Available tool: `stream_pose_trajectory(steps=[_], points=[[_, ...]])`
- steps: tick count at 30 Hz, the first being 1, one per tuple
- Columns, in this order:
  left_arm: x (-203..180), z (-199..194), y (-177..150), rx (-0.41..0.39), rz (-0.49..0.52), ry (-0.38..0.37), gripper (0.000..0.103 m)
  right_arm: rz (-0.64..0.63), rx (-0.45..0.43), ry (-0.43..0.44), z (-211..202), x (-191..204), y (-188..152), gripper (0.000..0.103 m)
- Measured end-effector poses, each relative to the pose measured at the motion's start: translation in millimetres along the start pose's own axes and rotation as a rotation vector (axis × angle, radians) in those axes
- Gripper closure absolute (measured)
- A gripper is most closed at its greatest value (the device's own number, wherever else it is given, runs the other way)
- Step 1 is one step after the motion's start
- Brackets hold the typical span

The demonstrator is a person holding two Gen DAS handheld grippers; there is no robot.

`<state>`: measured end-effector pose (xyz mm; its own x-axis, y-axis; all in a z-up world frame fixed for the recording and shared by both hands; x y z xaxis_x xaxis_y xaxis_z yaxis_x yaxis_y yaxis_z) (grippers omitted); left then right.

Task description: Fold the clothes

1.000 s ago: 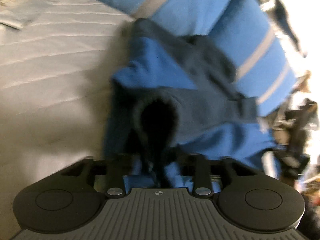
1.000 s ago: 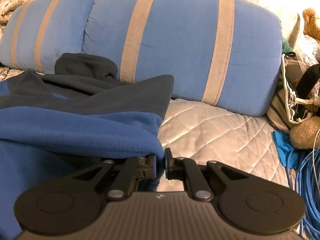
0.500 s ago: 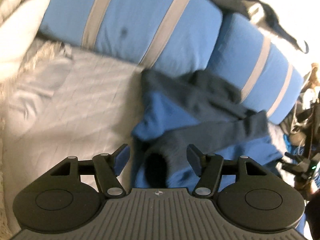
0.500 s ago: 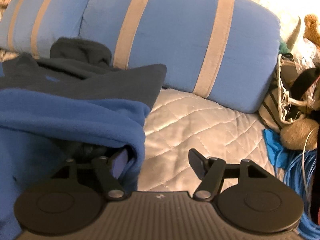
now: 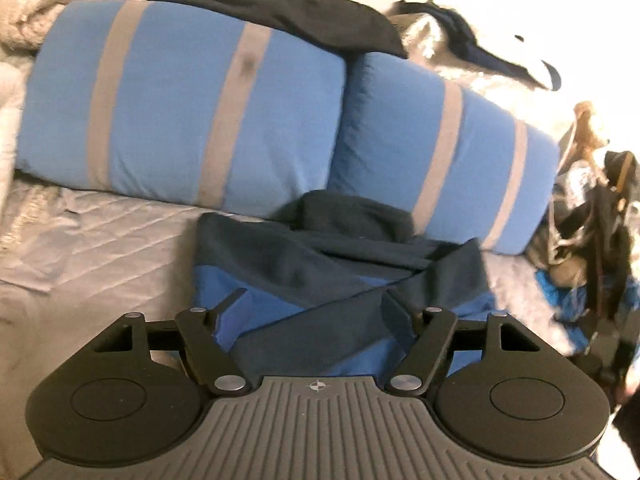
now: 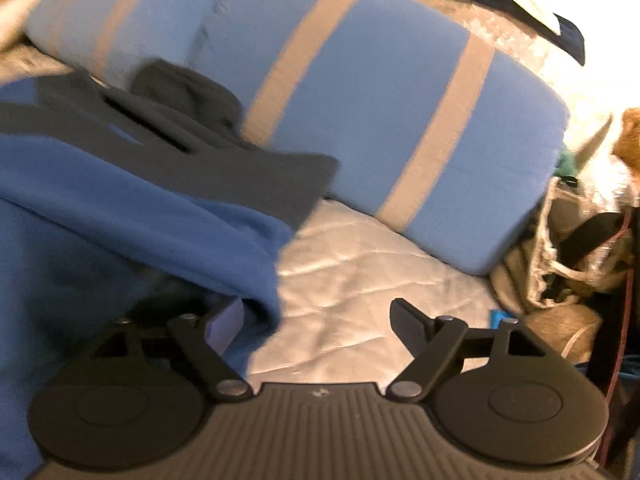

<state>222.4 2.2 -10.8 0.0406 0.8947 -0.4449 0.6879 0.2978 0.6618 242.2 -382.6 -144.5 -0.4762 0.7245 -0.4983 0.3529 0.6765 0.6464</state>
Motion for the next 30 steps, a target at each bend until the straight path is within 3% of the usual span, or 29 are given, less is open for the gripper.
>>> stream_pose_trajectory(steps=[4,8,12,13,14,16,19,30], points=[[-21,16,0,0.011,-0.010,-0.007,0.032,0.004,-0.076,0.276,-27,24,4,0.018],[-44,37,-7,0.041,-0.011,-0.025,0.032,-0.057,-0.095,0.425,-25,54,7,0.022],[-56,54,-12,0.044,-0.019,-0.060,0.032,-0.058,-0.069,0.466,-2,74,5,0.033],[-56,57,-13,0.047,-0.028,-0.065,0.032,-0.051,-0.072,0.472,2,78,5,0.041],[-56,61,-15,0.056,-0.036,-0.069,0.032,-0.042,-0.079,0.478,5,81,5,0.060],[-54,68,-18,0.070,-0.044,-0.072,0.032,-0.024,-0.097,0.476,3,84,6,0.081],[-48,75,-19,0.075,-0.054,-0.060,0.032,-0.035,-0.100,0.457,-6,87,4,0.093],[-28,74,-11,0.062,-0.083,-0.034,0.032,-0.090,-0.079,0.454,-33,89,-6,0.096]])
Point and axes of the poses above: each gripper's, at about its wrist camera, not at the fingertips, and z roughly the way its jaws point, x to its left, y to its top, the point moved 7 cm from there along z, roughly the way its jaws point, and after that the axes turned 15 degrees about -z, right-handed, at the moved point
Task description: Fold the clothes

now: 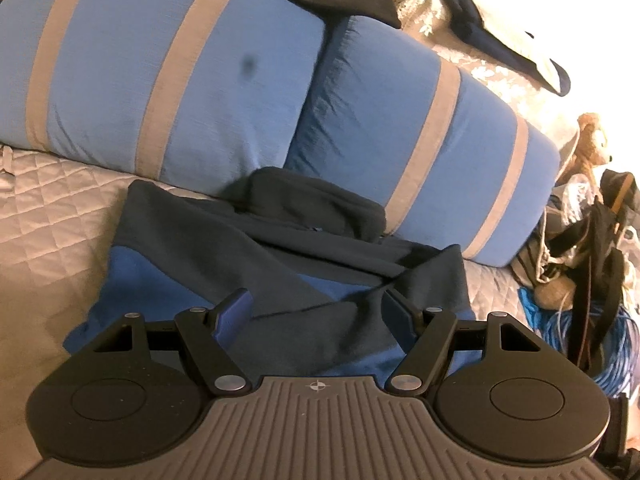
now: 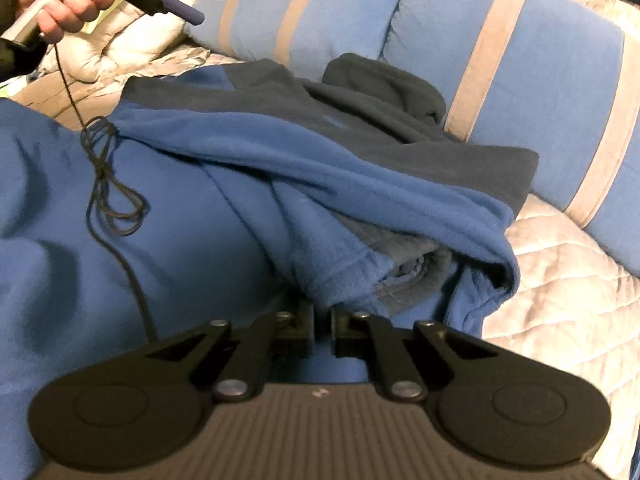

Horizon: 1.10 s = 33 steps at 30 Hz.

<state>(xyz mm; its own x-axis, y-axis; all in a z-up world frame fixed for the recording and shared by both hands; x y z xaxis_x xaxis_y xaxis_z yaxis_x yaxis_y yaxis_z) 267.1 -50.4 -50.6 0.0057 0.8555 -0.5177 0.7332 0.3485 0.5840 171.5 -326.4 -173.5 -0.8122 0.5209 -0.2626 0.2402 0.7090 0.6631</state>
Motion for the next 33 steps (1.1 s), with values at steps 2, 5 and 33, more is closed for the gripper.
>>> stream_pose_trajectory(steps=[2,5,33], points=[[3,0,0,-0.002,0.012,0.009,0.032,-0.003,0.004,0.007,-2,1,0,0.096],[5,3,2,-0.002,0.066,0.021,0.032,-0.009,0.014,0.001,-5,3,-1,0.096],[3,134,-21,0.269,0.262,-0.017,0.099,-0.022,0.045,-0.043,1,8,0,0.093]])
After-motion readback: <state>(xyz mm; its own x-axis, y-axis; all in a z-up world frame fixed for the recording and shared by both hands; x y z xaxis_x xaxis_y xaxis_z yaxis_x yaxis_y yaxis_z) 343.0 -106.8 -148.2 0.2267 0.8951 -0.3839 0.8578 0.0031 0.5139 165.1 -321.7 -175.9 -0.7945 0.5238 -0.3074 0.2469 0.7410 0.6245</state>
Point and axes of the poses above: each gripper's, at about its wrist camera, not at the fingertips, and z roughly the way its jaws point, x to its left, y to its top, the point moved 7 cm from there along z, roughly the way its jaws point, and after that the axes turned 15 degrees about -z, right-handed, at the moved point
